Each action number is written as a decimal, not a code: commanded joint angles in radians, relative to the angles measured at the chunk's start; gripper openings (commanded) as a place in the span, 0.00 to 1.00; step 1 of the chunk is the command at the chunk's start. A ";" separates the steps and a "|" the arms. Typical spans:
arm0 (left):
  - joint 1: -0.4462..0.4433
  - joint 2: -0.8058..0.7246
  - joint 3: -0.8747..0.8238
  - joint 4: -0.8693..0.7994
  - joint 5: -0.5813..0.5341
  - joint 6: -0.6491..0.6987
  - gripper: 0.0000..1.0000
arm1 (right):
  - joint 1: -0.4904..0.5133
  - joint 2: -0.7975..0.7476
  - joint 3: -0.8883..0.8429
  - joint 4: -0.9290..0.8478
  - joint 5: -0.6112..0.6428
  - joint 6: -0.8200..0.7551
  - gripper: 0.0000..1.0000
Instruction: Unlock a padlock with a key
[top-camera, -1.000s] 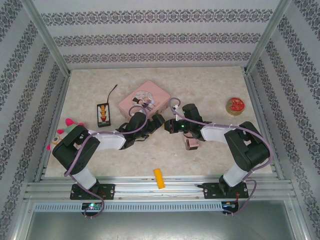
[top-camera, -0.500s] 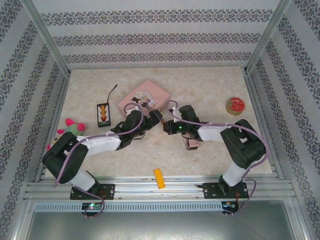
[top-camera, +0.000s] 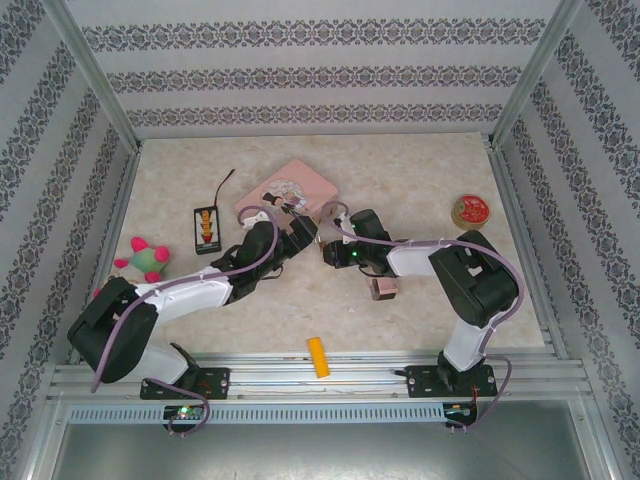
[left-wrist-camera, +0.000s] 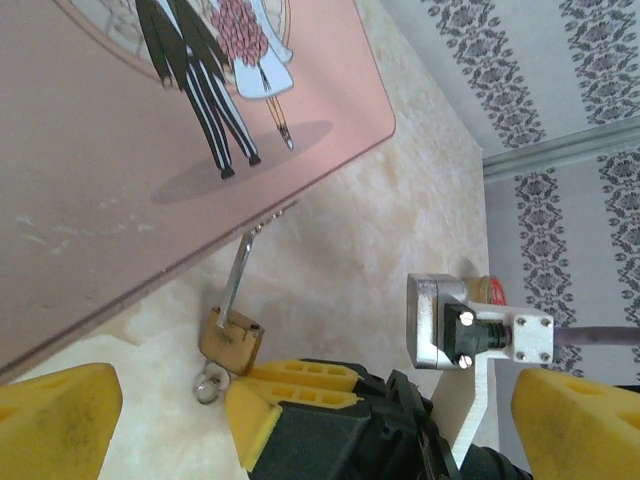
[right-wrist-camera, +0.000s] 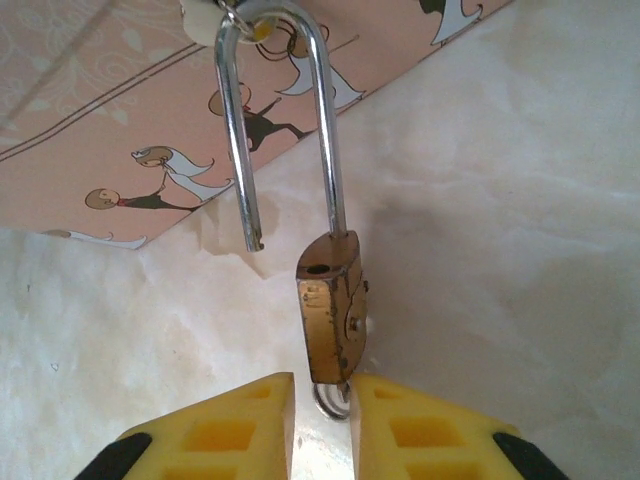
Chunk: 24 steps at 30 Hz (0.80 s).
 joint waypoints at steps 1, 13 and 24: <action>-0.004 -0.054 -0.007 -0.057 -0.078 0.066 0.99 | 0.011 -0.001 0.024 -0.007 0.014 -0.020 0.25; 0.026 -0.233 -0.066 -0.115 -0.232 0.183 0.99 | 0.000 -0.075 0.043 -0.062 0.004 0.009 0.34; 0.076 -0.393 -0.206 0.026 -0.297 0.180 0.99 | -0.005 -0.008 0.091 -0.099 -0.009 0.023 0.36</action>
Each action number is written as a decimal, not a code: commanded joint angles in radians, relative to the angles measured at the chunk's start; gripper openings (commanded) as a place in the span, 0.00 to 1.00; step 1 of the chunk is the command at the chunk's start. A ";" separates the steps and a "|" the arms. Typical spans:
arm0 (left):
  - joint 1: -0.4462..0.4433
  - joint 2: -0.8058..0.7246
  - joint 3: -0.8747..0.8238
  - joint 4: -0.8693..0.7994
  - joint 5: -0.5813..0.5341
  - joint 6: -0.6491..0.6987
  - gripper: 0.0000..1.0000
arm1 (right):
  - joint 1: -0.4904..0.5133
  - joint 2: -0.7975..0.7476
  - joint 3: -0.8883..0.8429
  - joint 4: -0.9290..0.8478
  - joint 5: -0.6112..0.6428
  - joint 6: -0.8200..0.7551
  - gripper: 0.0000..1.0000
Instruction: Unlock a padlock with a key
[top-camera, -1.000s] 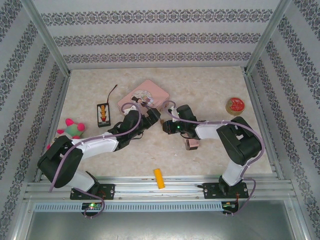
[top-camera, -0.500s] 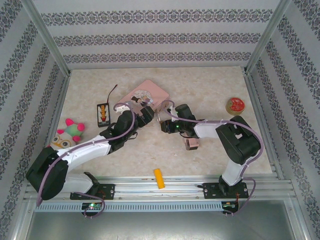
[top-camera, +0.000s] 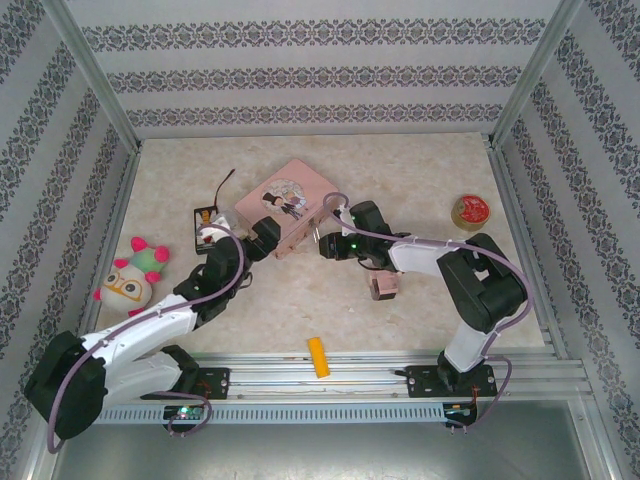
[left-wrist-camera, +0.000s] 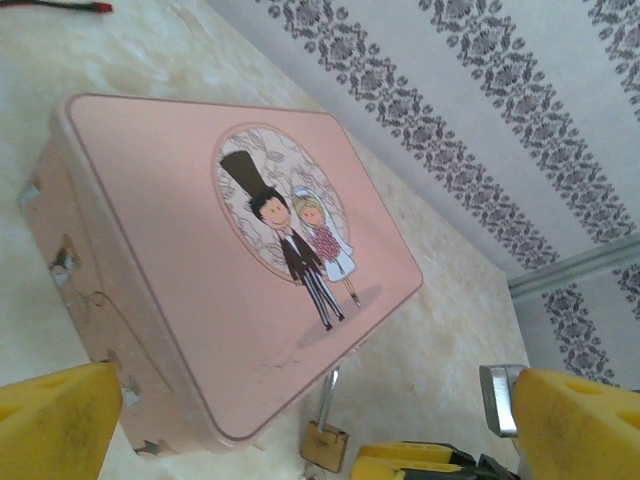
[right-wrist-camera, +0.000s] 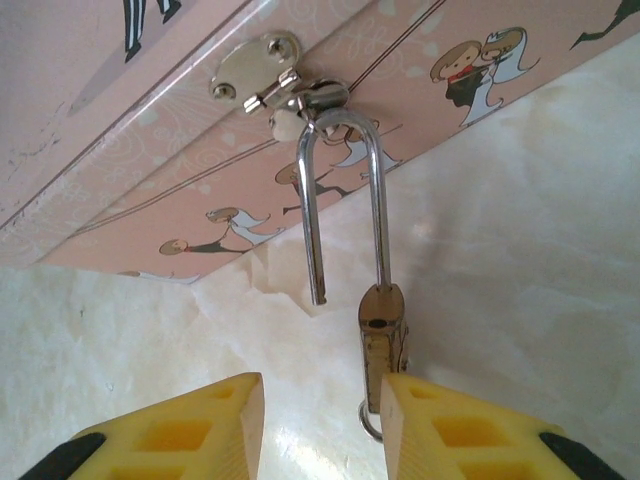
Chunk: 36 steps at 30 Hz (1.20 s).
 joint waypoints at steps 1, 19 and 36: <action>0.021 -0.037 -0.001 0.034 -0.047 0.028 0.99 | -0.003 0.038 0.032 -0.027 -0.005 0.014 0.36; 0.021 -0.043 0.111 -0.264 -0.205 0.171 0.99 | -0.005 0.148 0.116 -0.074 -0.005 0.042 0.36; 0.021 0.104 0.237 -0.431 -0.212 0.220 0.99 | -0.005 0.155 0.108 -0.098 0.000 0.047 0.19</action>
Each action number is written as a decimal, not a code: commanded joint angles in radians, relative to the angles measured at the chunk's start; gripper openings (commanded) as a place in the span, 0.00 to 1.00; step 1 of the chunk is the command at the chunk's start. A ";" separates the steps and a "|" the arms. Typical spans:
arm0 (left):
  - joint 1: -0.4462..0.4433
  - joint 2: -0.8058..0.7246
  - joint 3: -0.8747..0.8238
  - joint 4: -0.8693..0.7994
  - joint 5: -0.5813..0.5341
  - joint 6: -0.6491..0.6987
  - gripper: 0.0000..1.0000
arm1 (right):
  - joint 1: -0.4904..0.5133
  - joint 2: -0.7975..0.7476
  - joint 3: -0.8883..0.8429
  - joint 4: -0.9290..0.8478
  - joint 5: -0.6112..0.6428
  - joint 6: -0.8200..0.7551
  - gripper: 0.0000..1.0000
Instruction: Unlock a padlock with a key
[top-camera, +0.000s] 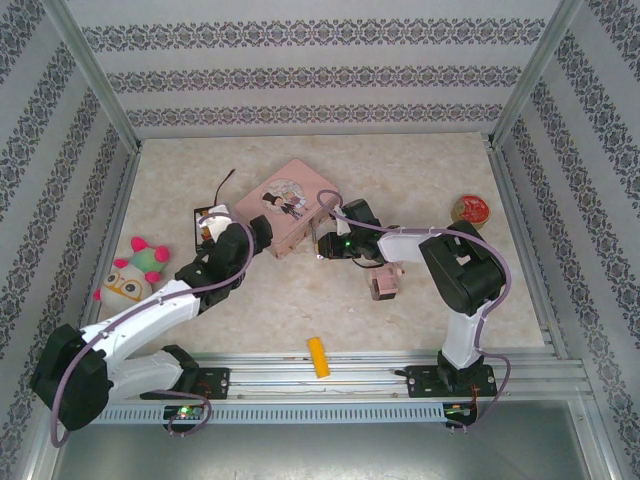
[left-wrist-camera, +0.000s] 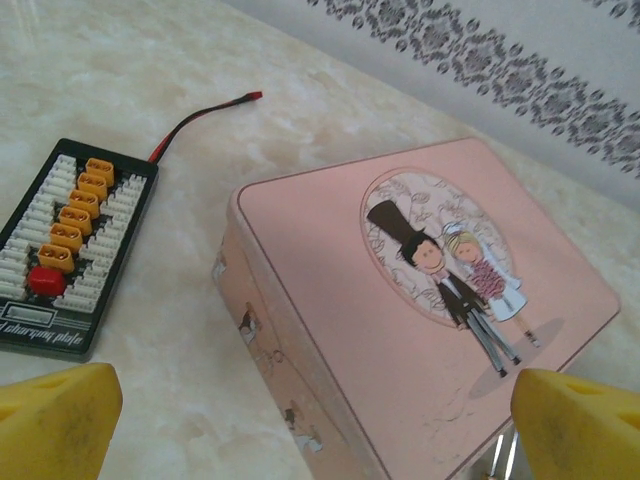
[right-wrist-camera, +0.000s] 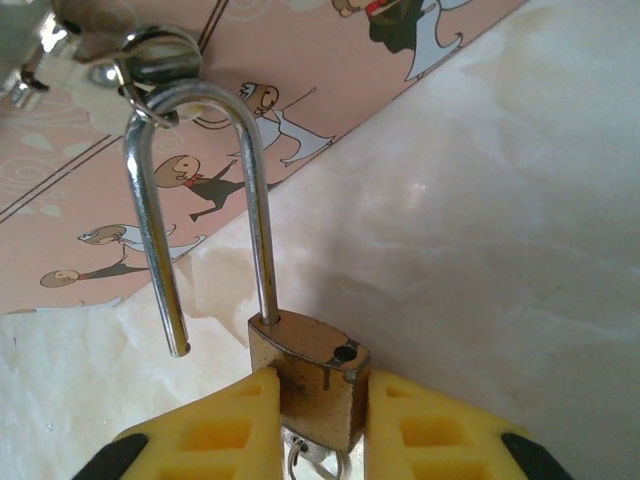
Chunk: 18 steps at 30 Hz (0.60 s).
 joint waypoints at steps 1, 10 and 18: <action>0.011 0.033 0.062 -0.089 -0.008 0.036 0.99 | -0.003 0.011 0.006 -0.023 0.003 0.003 0.18; 0.011 0.145 0.107 -0.077 0.011 0.051 0.99 | -0.005 0.004 -0.005 -0.022 -0.001 0.026 0.12; 0.011 0.208 0.147 -0.064 0.018 0.078 0.99 | -0.007 -0.002 -0.005 -0.034 0.024 0.038 0.30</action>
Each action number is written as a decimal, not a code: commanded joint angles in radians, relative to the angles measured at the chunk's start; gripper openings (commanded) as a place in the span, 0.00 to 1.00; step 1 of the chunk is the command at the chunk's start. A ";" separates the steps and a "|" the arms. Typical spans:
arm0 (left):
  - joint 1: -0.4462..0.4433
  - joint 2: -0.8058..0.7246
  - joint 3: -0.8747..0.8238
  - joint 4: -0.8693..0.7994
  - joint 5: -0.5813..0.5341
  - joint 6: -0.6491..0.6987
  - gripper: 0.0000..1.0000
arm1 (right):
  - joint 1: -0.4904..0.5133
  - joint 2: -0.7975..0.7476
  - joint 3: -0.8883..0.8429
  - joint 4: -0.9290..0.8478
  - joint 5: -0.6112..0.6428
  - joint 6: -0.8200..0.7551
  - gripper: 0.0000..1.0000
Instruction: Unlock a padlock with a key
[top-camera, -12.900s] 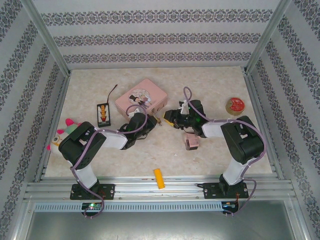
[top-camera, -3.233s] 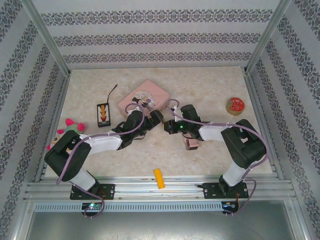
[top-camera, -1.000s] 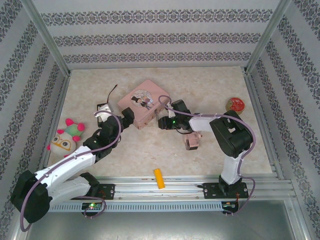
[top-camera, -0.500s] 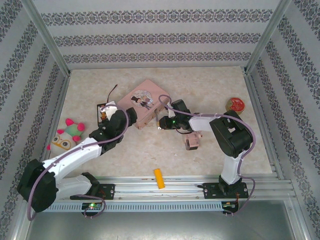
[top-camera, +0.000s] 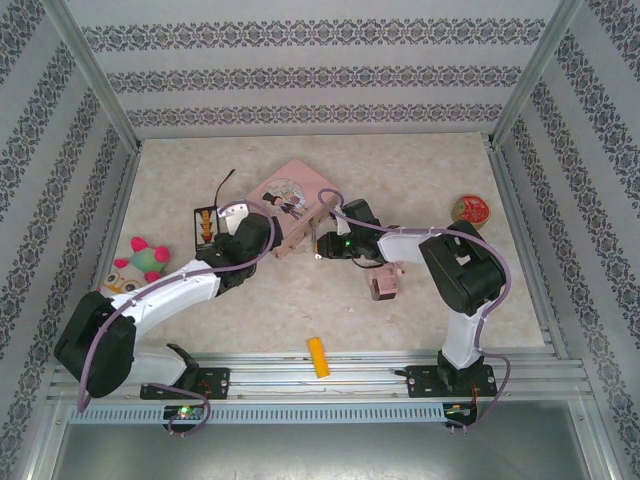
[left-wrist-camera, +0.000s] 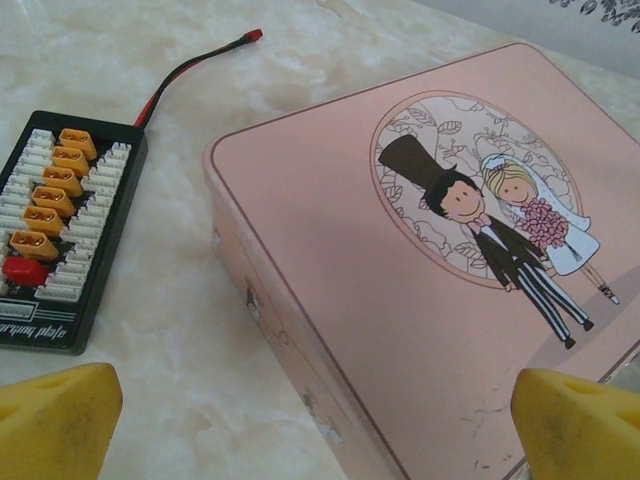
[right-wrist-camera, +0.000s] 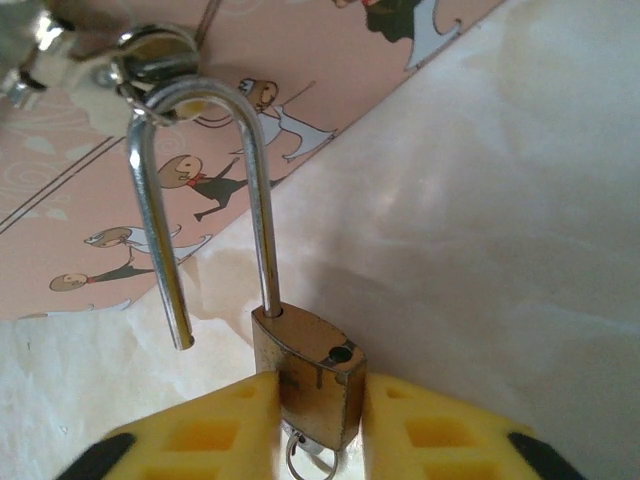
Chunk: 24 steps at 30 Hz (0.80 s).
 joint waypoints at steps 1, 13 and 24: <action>0.011 0.014 0.036 -0.004 -0.002 0.031 0.99 | -0.007 -0.005 -0.004 -0.039 0.043 0.008 0.32; 0.011 0.092 0.086 0.008 0.005 0.048 0.99 | 0.044 0.011 0.070 -0.148 0.191 -0.050 0.46; 0.011 0.107 0.096 0.011 0.012 0.037 0.99 | 0.057 0.068 0.115 -0.191 0.263 -0.049 0.41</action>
